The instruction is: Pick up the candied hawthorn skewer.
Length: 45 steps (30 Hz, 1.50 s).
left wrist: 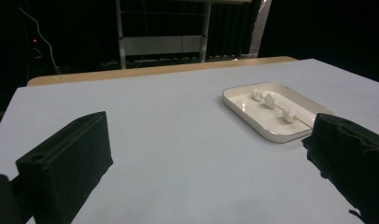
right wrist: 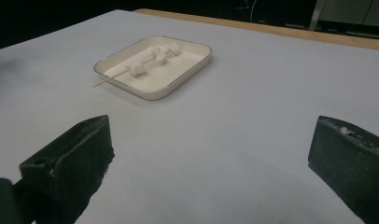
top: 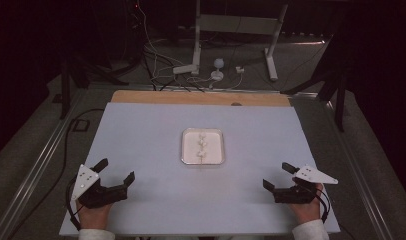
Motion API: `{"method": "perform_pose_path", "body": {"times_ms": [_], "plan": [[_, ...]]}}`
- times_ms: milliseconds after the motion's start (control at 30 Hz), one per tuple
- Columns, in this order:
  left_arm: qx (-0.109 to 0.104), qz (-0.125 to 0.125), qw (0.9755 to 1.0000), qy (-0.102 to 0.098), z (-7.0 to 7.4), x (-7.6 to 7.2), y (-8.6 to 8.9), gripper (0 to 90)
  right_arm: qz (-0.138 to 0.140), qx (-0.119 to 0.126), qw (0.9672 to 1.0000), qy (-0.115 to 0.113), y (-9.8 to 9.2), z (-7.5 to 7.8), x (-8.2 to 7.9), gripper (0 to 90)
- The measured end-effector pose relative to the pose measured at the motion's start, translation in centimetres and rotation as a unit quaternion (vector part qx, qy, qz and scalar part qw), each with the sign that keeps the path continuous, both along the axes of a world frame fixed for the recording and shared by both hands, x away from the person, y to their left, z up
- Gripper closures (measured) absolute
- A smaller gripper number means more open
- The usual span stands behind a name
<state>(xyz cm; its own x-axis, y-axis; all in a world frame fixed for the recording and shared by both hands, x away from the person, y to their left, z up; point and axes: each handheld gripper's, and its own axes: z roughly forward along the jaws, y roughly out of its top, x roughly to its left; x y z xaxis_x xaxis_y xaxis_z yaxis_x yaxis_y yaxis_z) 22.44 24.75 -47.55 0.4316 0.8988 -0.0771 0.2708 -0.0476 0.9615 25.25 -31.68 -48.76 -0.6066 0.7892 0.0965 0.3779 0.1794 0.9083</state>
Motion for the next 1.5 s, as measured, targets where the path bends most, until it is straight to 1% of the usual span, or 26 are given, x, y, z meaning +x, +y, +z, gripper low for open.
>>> {"method": "perform_pose_path", "body": {"times_ms": [100,133,233,333,400,500,667,700,767,900,967,1033,1100,1200,1267,1333,1433,1500], "plan": [[-0.008,-0.003,1.0000,0.003,0.2,-0.1,0.2,0.5,-0.004,-0.002,1.0000,0.000,0.0,0.0,0.0,0.0],[-0.015,0.000,0.9999,0.002,0.2,-0.1,0.3,0.5,-0.006,-0.001,1.0000,-0.001,0.0,0.0,0.0,0.0],[-0.021,0.001,0.9998,0.002,0.2,-0.1,0.4,0.5,-0.010,0.005,0.9999,-0.006,0.0,0.1,-0.2,0.0],[-0.029,-0.002,0.9996,0.003,0.2,-0.1,0.3,0.5,-0.014,0.004,0.9999,-0.008,0.0,0.1,-0.2,0.0],[-0.038,-0.004,0.9992,0.010,0.3,0.0,0.3,0.5,-0.016,0.005,0.9998,-0.008,-0.1,0.1,-0.2,0.0],[-0.040,-0.005,0.9992,0.008,0.5,0.0,0.3,0.5,-0.020,0.006,0.9997,-0.010,-0.2,0.1,-0.2,0.0],[-0.025,0.008,0.9997,-0.001,1.2,0.3,0.0,0.5,-0.024,0.008,0.9996,-0.013,-0.4,0.1,-0.2,0.0],[-0.027,0.008,0.9996,0.000,1.5,0.4,-0.1,0.5,-0.025,0.007,0.9996,-0.012,-0.4,0.1,-0.2,0.0],[-0.028,0.007,0.9996,0.002,1.7,0.5,-0.2,0.5,-0.025,0.007,0.9996,-0.012,-0.3,0.1,-0.2,0.0],[-0.025,-0.002,0.9994,0.023,2.0,1.0,-0.7,0.5,-0.024,0.004,0.9996,-0.011,-0.3,0.0,-0.2,0.0],[-0.026,-0.004,0.9992,0.029,2.1,1.3,-1.0,0.5,-0.024,0.003,0.9996,-0.012,-0.3,0.0,-0.2,0.0],[-0.022,-0.006,0.9991,0.036,2.2,1.8,-1.5,0.5,-0.024,0.003,0.9997,-0.011,-0.3,0.1,-0.2,0.0],[-0.021,-0.006,0.9991,0.036,2.2,1.9,-1.6,0.5,-0.024,0.003,0.9997,-0.011,-0.3,0.0,-0.2,0.0],[-0.012,-0.004,0.9993,0.035,2.4,2.4,-2.2,1.2,-0.025,0.004,0.9996,-0.010,-0.4,0.0,-0.1,0.0],[-0.016,-0.010,0.9992,0.036,2.6,2.8,-2.6,1.7,-0.025,0.005,0.9996,-0.009,-0.4,0.0,-0.1,0.0],[-0.017,-0.013,0.9991,0.037,2.6,3.0,-2.8,1.7,-0.024,0.005,0.9997,-0.009,-0.4,0.0,-0.1,0.0],[-0.014,-0.013,0.9991,0.038,2.6,3.5,-3.3,1.7,-0.025,0.005,0.9996,-0.009,-0.4,0.0,-0.1,0.0],[-0.014,-0.019,0.9989,0.040,2.7,3.9,-3.7,1.7,-0.024,0.005,0.9997,-0.007,-0.3,0.0,-0.1,0.0]]}}
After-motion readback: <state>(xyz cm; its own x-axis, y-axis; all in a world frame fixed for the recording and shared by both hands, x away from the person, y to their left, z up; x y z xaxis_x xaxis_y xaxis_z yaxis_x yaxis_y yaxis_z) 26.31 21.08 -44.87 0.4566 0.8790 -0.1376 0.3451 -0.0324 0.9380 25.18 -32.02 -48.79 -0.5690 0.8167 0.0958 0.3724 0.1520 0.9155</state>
